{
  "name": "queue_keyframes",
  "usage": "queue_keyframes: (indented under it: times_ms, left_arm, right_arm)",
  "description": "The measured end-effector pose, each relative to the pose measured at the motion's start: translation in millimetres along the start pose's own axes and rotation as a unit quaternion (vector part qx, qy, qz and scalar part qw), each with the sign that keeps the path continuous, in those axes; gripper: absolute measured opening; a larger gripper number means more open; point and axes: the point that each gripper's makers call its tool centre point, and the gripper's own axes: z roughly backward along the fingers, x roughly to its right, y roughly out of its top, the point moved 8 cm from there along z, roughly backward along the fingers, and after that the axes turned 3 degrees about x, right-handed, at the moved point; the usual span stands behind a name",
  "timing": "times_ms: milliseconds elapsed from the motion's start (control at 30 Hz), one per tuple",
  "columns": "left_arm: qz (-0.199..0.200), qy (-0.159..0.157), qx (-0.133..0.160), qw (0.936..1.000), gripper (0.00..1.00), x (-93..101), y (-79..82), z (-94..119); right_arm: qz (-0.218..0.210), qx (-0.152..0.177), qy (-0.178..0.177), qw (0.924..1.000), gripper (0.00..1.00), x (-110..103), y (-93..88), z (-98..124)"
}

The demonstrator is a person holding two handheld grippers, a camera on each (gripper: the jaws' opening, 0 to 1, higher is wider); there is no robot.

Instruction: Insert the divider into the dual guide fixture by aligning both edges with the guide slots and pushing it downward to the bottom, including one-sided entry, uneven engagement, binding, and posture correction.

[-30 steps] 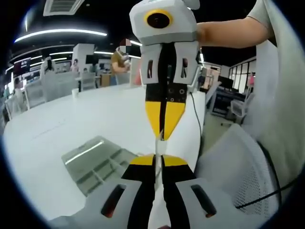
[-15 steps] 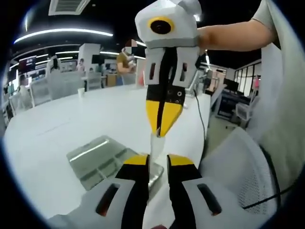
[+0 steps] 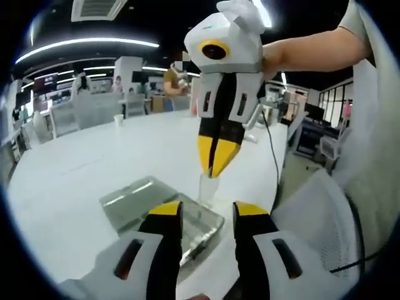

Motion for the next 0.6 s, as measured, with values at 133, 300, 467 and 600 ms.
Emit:
queue_keyframes:
  times_ms: [133,300,467,600]
  left_arm:
    - [0.006,0.01,-0.005,0.9999,0.34,-0.3,-2.6,1]
    - [0.014,0.028,-0.012,0.9994,0.42,-0.5,-2.8,3]
    - [0.015,0.045,-0.02,0.9987,0.48,-2.7,-4.9,8]
    - [0.021,0.062,-0.027,0.9975,0.56,-4.5,-7.4,11]
  right_arm:
    - [-0.005,-0.002,-0.007,1.0,0.0,2,-2.1,-3]
    - [-0.015,-0.009,-0.021,0.9996,0.0,8,-7.0,-7]
    - [-0.031,-0.021,-0.04,0.9985,0.0,12,-9.6,-11]
    - [-0.034,-0.033,-0.054,0.9974,0.0,14,-11.4,-15]
